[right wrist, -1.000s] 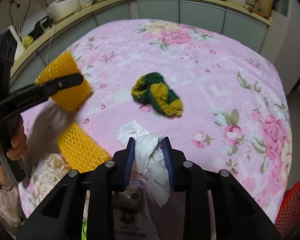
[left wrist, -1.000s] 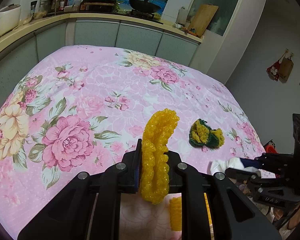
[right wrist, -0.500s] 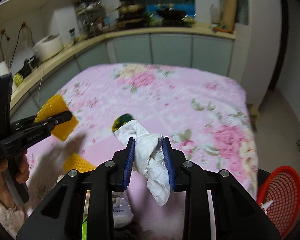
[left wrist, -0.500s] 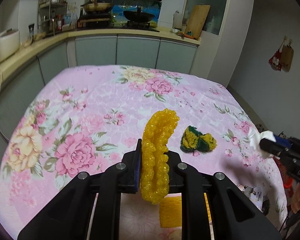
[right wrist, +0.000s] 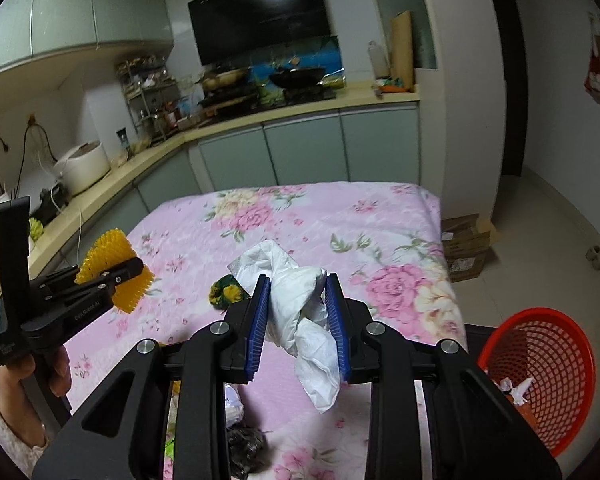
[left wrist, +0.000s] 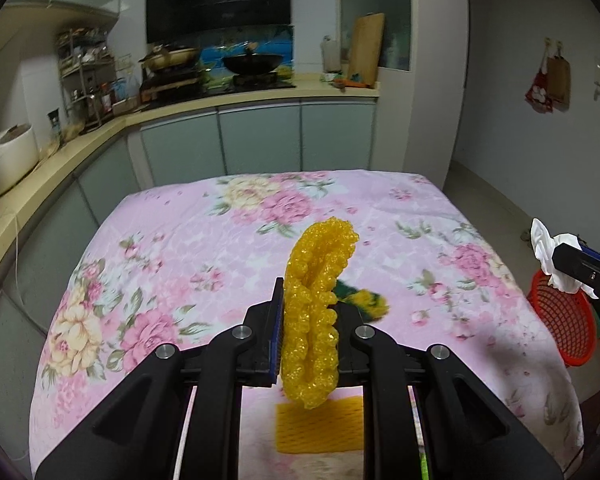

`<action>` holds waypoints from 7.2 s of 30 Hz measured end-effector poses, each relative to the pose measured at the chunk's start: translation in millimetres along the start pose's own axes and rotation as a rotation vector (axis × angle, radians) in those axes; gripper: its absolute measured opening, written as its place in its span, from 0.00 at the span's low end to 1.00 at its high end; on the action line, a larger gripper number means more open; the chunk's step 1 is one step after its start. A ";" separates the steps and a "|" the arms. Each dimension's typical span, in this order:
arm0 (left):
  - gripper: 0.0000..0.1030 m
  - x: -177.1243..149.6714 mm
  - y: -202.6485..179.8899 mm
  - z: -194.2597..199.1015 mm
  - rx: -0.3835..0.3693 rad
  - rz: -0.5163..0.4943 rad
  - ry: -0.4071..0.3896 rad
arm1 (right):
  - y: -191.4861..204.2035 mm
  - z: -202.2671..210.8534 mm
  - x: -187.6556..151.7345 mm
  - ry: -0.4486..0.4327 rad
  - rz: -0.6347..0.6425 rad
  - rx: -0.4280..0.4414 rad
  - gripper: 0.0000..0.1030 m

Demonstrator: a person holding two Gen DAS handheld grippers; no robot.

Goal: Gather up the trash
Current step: 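Carry the yellow sponge and white tissue over the red wastebasket, then open both grippers to drop the sponge and tissue into the wastebasket, then move both open grippers back over the trash on the bed, then grasp the cream knit cloth with the left gripper while the right gripper grasps the green-yellow scrubber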

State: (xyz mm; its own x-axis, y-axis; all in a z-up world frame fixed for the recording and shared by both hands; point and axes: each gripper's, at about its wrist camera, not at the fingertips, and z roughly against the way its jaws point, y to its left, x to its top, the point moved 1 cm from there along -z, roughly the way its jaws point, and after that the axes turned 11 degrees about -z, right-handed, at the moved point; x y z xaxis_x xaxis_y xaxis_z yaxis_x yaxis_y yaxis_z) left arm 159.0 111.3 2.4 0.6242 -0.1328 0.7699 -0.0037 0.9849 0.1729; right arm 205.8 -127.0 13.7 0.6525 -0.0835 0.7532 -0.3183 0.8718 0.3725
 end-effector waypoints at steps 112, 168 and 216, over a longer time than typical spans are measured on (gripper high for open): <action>0.77 51.7 -280.3 -43.2 -0.541 -0.286 0.082 | -211.6 83.6 -44.4 -0.044 -0.407 -0.379 0.65; 0.78 -89.8 -42.2 3.6 -0.277 -0.060 0.195 | -49.4 -3.8 -38.5 0.091 -0.114 -0.112 0.74; 0.39 -100.8 58.0 20.5 -0.147 0.187 0.082 | 87.5 -193.4 -26.5 0.417 0.246 0.071 0.74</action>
State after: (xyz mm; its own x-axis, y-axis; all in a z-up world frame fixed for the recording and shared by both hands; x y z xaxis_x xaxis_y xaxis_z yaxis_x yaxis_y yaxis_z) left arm 79.8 179.6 -52.6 0.6847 0.0572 0.7266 -0.0154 0.9978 -0.0641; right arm 293.7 44.8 -78.5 0.7671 0.3340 0.5477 -0.5343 0.8051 0.2574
